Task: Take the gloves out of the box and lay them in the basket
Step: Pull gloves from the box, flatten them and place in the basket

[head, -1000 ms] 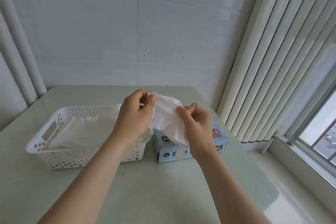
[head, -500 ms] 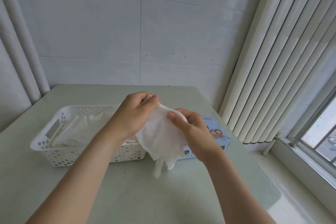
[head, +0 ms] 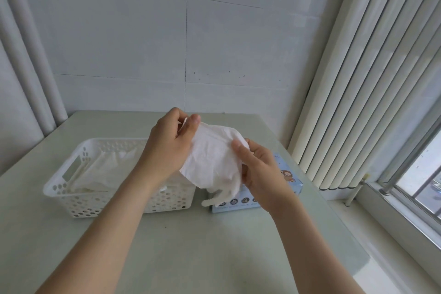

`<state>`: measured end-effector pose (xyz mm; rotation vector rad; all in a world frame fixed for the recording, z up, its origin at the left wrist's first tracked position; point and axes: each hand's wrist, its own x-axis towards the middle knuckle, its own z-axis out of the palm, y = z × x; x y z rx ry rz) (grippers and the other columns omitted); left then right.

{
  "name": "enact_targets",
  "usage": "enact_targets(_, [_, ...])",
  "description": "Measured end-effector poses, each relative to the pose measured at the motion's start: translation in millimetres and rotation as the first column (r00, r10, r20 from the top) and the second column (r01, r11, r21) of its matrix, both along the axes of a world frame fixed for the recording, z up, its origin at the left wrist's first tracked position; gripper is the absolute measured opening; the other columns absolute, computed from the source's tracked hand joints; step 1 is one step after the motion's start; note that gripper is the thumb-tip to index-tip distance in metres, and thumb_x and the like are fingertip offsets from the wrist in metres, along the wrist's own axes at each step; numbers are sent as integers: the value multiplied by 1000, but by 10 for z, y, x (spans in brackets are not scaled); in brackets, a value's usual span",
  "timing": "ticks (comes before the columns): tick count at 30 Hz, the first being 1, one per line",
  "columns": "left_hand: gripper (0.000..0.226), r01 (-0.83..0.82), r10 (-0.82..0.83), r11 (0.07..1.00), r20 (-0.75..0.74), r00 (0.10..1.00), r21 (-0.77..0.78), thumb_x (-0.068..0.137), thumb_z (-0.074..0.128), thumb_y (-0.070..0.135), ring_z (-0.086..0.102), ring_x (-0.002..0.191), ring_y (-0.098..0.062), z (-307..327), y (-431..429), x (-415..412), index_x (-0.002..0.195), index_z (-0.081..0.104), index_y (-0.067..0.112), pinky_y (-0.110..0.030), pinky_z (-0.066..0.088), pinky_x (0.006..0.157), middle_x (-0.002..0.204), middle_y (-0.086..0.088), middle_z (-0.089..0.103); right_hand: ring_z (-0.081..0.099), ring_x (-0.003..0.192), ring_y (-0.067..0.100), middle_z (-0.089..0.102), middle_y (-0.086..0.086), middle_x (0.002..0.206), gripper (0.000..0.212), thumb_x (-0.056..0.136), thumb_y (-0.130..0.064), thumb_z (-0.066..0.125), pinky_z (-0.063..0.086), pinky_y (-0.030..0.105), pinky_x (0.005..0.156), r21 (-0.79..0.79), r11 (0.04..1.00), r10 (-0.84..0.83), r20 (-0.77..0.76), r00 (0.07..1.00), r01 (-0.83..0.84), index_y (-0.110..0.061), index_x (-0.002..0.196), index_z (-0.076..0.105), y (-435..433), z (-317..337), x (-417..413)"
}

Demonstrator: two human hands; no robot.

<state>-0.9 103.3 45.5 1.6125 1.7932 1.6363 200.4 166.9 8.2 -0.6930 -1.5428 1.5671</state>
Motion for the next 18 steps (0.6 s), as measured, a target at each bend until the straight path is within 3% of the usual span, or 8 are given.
enact_targets(3, [37, 43, -40, 999, 120, 992, -27, 107, 52, 41, 43, 49, 0, 49, -17, -10, 89, 52, 9, -15, 34, 51, 54, 20, 46, 74, 106, 39, 76, 19, 116, 38, 104, -36, 66, 61, 46, 87, -53, 998, -34, -22, 999, 33, -4, 124, 68, -32, 21, -54])
enact_targets(7, [46, 49, -34, 997, 241, 970, -56, 105, 53, 49, 49, 73, -17, 130, -71, -232, 94, 55, 4, -36, 41, 70, 78, 0, 51, 72, 82, 29, 74, 19, 97, 29, 103, -31, 70, 59, 37, 66, 4, 997, -82, -5, 997, 82, -6, 116, 66, -73, 134, -167])
enact_targets(9, [45, 20, 1, 997, 259, 966, -78, 105, 53, 50, 45, 73, -19, 152, -110, -381, 90, 54, 8, -37, 38, 71, 78, 0, 48, 73, 78, 29, 75, 16, 94, 28, 102, -30, 71, 59, 37, 61, 56, 995, -90, 22, 996, 89, -6, 115, 64, -73, 215, -295])
enact_targets(12, [39, -75, 101, 989, 212, 972, -128, 106, 50, 50, 44, 71, -19, 151, -178, -606, 89, 53, 15, -34, 37, 68, 77, 3, 47, 78, 83, 32, 79, 16, 97, 26, 101, -32, 73, 65, 42, 67, 188, 975, -148, 146, 978, 120, -11, 112, 66, -58, 355, -549])
enact_targets(15, [35, -187, 203, 972, 109, 973, -141, 108, 46, 45, 48, 73, -16, 123, -253, -806, 98, 56, 13, -31, 37, 61, 84, 1, 53, 72, 67, 17, 77, 9, 85, 23, 100, -30, 73, 55, 26, 53, 315, 944, -174, 232, 957, 96, -10, 110, 67, 2, 482, -811])
enact_targets(18, [30, -244, 253, 949, 20, 967, -201, 109, 43, 42, 54, 80, -17, 62, -311, -1016, 105, 55, 15, -29, 42, 54, 93, 1, 56, 65, 63, 11, 71, -2, 80, 19, 98, -33, 75, 50, 25, 55, 420, 907, -192, 373, 908, 19, -17, 102, 67, 127, 553, -1089])
